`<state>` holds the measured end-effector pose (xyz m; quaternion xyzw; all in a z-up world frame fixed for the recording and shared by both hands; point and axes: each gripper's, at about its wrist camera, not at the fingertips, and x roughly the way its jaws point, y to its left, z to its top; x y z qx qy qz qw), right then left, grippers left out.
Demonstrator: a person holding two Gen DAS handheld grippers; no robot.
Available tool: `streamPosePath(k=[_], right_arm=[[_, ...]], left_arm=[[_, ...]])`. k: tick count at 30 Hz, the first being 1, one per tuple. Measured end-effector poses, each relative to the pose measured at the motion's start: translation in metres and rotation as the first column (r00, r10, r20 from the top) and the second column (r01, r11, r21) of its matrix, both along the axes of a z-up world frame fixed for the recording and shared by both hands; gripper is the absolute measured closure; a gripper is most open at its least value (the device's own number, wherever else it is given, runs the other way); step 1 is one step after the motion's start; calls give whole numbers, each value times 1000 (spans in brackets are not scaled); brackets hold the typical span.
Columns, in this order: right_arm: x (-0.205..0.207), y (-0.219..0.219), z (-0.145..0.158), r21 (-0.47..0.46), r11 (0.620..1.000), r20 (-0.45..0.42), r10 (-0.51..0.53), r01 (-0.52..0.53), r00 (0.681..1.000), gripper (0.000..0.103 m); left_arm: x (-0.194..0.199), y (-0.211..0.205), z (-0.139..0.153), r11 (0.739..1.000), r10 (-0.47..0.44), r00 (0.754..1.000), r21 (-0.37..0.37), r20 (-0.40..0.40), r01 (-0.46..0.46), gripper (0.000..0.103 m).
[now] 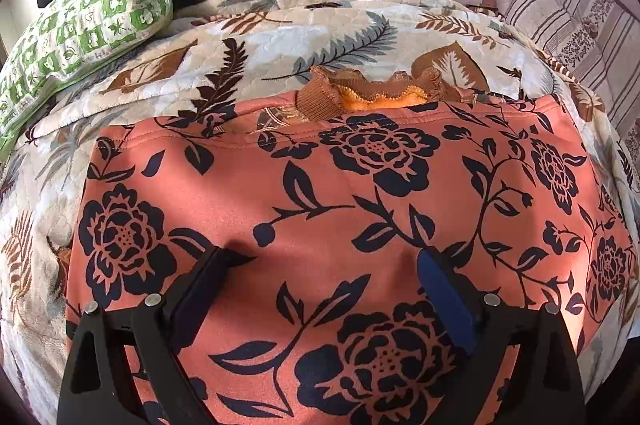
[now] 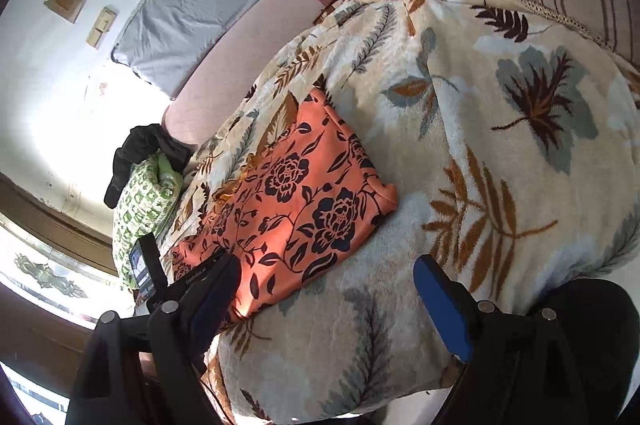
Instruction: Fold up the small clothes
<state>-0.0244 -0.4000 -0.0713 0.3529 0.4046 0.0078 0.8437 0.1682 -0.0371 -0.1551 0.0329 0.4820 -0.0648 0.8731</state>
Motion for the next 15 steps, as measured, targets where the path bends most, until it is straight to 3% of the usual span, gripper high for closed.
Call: streamPosePath(k=[3,7,9,12,13,15], right_arm=[[-16,4,27,-72,996,51,55,-51,997,13],[-31,4,41,-85,992,99,98,-90,990,13],[-37,5,43,-79,991,124,119,-110,985,13],[-46,10,49,-96,986,155,149,-135,977,13],[-47,13,50,-101,983,161,167,-152,973,13],[-47,21,55,-135,973,160,207,-187,965,13]], left_arm=[[-14,-3,-11,998,-46,997,35,67,44,6],[-29,-1,6,999,-34,990,32,138,30,6],[-42,-1,27,1000,-15,967,13,256,11,6],[-51,-7,44,998,-15,925,63,380,-10,6],[-49,-7,42,998,-10,927,66,376,-16,6],[-36,-6,24,997,-8,959,74,283,-13,6]])
